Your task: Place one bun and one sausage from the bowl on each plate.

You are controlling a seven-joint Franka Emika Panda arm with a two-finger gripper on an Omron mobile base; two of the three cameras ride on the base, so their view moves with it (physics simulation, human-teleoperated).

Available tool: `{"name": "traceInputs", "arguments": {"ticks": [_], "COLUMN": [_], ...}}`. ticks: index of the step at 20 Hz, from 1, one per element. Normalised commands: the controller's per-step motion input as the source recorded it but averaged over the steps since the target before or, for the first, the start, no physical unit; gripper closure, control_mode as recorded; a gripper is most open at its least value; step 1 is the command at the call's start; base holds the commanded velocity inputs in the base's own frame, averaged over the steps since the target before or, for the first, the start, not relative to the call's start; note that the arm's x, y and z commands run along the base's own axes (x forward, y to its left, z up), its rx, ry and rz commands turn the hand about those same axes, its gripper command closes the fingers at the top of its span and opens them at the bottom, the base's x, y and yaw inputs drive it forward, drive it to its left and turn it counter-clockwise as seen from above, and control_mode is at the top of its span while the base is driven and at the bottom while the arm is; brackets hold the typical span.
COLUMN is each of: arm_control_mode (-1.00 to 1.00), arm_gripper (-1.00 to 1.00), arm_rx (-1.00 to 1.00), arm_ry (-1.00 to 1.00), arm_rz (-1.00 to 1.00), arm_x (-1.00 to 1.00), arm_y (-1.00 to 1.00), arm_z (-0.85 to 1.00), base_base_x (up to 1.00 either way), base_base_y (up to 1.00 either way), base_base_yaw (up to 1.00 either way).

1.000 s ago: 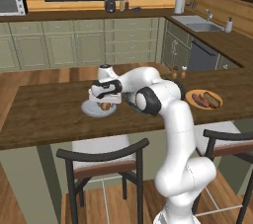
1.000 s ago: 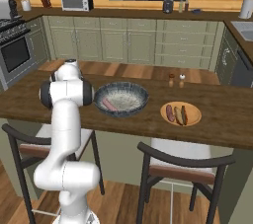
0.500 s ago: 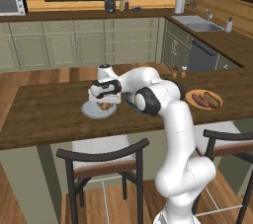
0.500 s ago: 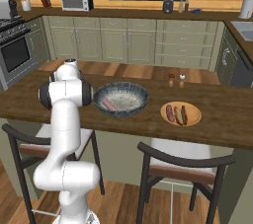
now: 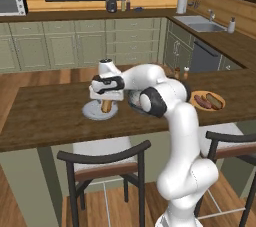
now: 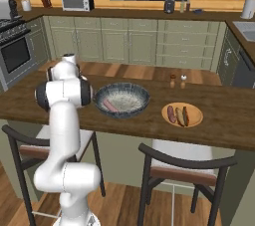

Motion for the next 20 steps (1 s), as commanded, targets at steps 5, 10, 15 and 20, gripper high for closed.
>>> {"name": "traceInputs", "arguments": {"ticks": [5, 10, 15, 20], "arm_control_mode": [-1.0, -1.0, -1.0, -1.0], "arm_gripper": [-1.0, -1.0, -1.0, -1.0], "arm_rx": [0.0, 0.0, 0.0, 0.05], "arm_ry": [0.0, 0.0, 0.02, 0.06], "arm_rz": [0.0, 0.06, 0.11, 0.19], "arm_x": [-0.62, -0.46, -0.04, 0.38], "arm_y": [-0.72, -0.96, -1.0, -0.94], "arm_z": [0.64, 0.15, 0.28, 0.16], "base_base_x": [0.0, 0.0, 0.0, 0.0], "base_base_y": [0.0, 0.0, 0.0, 0.0], "base_base_yaw": [0.0, 0.0, 0.0, 0.0]}}
